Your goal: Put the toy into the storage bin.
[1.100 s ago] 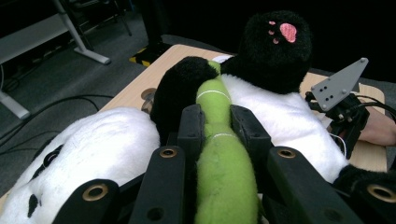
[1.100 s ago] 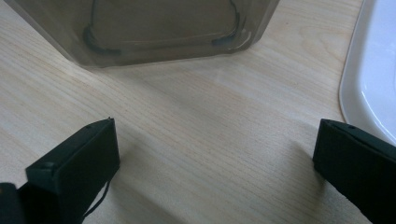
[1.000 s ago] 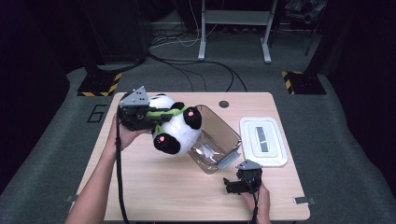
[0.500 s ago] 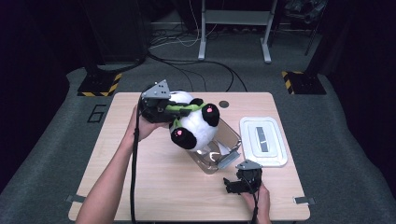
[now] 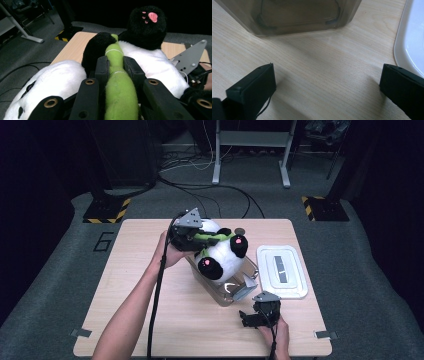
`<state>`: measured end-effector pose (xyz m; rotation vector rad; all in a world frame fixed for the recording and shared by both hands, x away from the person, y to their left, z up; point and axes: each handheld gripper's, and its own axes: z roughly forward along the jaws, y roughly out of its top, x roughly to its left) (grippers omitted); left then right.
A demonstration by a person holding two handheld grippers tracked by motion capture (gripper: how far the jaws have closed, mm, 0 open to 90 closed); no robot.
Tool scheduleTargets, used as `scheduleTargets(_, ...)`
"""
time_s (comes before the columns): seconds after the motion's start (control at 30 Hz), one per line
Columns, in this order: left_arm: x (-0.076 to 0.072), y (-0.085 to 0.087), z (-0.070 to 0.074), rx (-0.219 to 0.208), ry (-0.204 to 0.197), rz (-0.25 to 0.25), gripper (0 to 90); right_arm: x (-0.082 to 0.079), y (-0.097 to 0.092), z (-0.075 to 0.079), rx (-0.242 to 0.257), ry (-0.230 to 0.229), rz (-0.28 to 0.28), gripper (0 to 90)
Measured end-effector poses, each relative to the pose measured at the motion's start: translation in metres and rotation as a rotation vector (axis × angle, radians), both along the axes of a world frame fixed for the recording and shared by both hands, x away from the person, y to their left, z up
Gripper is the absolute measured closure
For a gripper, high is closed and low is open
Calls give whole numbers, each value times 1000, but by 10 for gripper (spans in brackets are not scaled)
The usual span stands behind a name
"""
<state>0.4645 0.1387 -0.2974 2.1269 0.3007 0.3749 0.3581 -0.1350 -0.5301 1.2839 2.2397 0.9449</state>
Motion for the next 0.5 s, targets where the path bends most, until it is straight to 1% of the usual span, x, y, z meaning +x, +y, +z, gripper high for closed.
scheduleTargets(0.1, 1, -6, -6, 12, -8, -8, 749, 0, 0, 0, 1, 1, 1, 0)
scheduleTargets(0.13, 2, -8, -8, 6, -1, -10, 749, 0, 0, 0, 0, 1, 1, 0)
scheduleTargets(0.17, 3, -10, -10, 8, 7, -16, 749, 0, 0, 0, 1, 1, 1, 0)
scheduleTargets(0.2, 2, -11, -12, 11, 10, -11, 749, 0, 0, 0, 1, 1, 0, 0)
scheduleTargets(0.3, 4, -18, -19, 21, 18, -17, 749, 0, 0, 0, 1, 1, 1, 0)
scheduleTargets(0.4, 5, -22, -24, 15, 20, -10, 749, 0, 0, 0, 0, 0, 2, 0)
scheduleTargets(0.43, 5, -23, -26, 14, 26, -11, 749, 0, 0, 0, 1, 0, 2, 0)
scheduleTargets(0.5, 5, -26, -30, 25, 27, -13, 749, 0, 0, 0, 1, 0, 2, 0)
